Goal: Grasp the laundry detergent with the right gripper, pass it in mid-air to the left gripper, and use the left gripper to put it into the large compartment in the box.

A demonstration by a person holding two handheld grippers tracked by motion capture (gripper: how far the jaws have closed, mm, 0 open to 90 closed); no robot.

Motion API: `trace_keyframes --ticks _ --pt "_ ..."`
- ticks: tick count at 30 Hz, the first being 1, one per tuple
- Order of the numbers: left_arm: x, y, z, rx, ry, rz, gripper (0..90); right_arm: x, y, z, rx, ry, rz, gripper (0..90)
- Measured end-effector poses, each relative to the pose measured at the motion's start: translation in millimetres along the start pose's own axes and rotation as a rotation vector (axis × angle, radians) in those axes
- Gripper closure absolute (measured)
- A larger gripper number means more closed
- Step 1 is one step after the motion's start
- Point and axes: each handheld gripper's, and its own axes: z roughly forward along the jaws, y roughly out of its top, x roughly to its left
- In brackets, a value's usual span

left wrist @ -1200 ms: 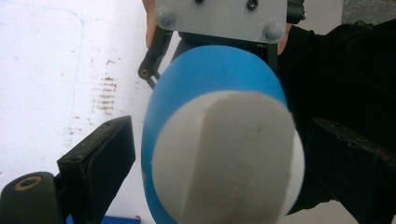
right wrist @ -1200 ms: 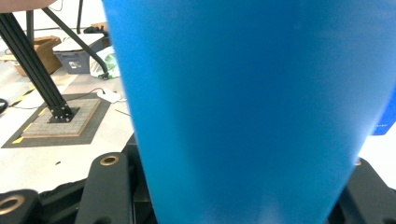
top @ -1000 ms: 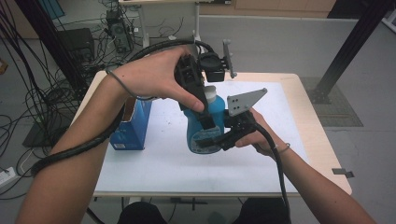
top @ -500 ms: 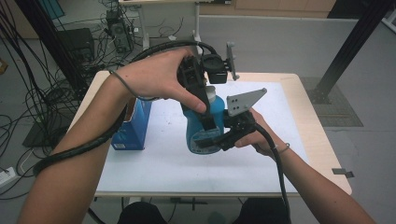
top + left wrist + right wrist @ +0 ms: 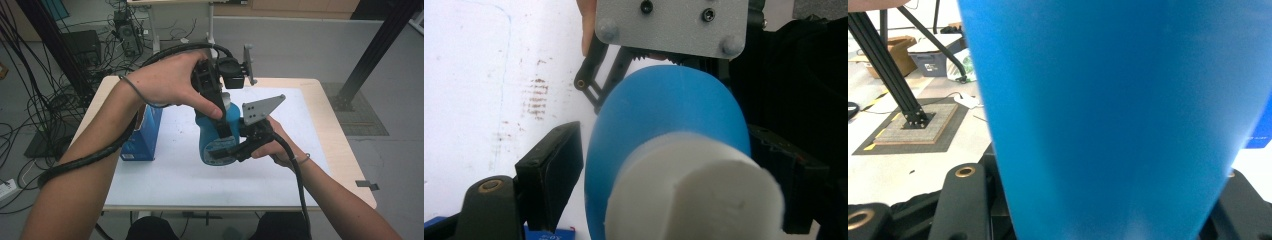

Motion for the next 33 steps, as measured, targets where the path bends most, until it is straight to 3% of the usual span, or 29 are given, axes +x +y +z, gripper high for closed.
trace_keyframes --ticks 19,33 --pt "0.7 0.3 -3.3 -0.002 -0.020 -0.006 36.2 0.4 -0.1 0.3 0.002 0.001 -0.003 42.4" --pt "-0.6 2.8 -1.9 0.010 -0.022 -0.015 36.7 1.0 -1.0 -0.6 0.003 0.006 -0.008 42.4"
